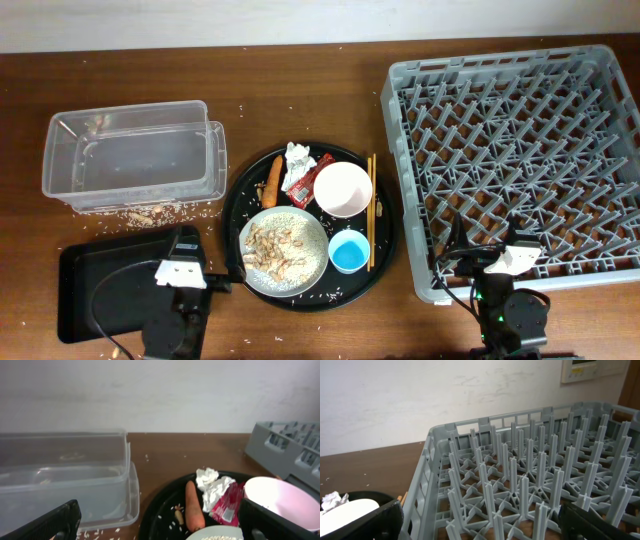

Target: Sort waste into correct bins and load items into the dishwasher rack

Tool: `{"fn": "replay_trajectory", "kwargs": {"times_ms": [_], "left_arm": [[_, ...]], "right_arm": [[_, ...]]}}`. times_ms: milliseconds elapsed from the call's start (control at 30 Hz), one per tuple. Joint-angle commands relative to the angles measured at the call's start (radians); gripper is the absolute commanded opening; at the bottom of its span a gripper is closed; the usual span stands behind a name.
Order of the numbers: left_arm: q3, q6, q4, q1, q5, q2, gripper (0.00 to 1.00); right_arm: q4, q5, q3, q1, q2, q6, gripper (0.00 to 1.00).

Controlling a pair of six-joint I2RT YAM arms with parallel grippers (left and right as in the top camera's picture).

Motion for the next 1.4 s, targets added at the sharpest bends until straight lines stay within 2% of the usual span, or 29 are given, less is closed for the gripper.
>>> {"fn": "replay_trajectory", "kwargs": {"times_ms": [0, 200, 300, 400, 500, 633, 767, 933, 1000, 1100, 1167, 1267, 1367], "left_arm": [[-0.009, 0.008, 0.061, -0.003, 0.034, -0.009, 0.99], [0.012, 0.008, 0.204, -0.003, 0.08, -0.009, 0.99], [0.076, 0.008, 0.159, -0.003, 0.098, 0.008, 0.99], [0.208, 0.008, 0.046, -0.003, 0.098, 0.085, 0.99], [0.347, 0.008, -0.037, -0.003, 0.125, 0.213, 0.99], [0.531, 0.008, -0.124, -0.003, 0.248, 0.448, 0.99], [0.792, 0.008, -0.276, -0.003, 0.443, 0.782, 0.99], [1.093, 0.009, -0.52, -0.062, 0.5, 1.118, 0.99], [1.159, -0.003, -0.571, -0.084, 0.512, 1.199, 0.99], [1.18, -0.038, -0.577, -0.089, 0.674, 1.276, 0.99], [1.18, -0.037, -0.572, -0.1, 0.721, 1.313, 0.99], [1.18, -0.025, -0.642, -0.165, 0.677, 1.36, 0.99], [1.179, -0.022, -0.713, -0.267, 0.496, 1.392, 0.99]], "right_arm": [[-0.001, 0.008, -0.009, -0.006, -0.006, -0.003, 0.98], [0.055, -0.073, -0.009, -0.006, -0.006, -0.003, 0.98], [0.157, -0.206, -0.003, -0.006, -0.006, -0.003, 0.98], [0.154, -0.252, 0.053, -0.006, -0.006, -0.003, 0.98], [0.071, -0.267, 0.148, -0.006, 0.008, -0.003, 0.98], [-0.09, -0.267, 0.306, -0.006, 0.097, -0.003, 0.98], [-0.294, -0.279, 0.528, -0.006, 0.306, -0.003, 0.98], [-0.545, -0.329, 0.826, -0.006, 0.616, -0.003, 0.98], [-0.595, -0.378, 0.903, -0.006, 0.703, -0.003, 0.98], [-0.641, -0.475, 0.985, -0.006, 0.815, -0.003, 0.98], [-0.657, -0.529, 1.007, -0.006, 0.86, -0.003, 0.98], [-0.659, -0.545, 1.009, -0.007, 0.913, 0.0, 0.98], [-0.697, -0.433, 1.01, -0.032, 0.984, 0.129, 0.98]]}}
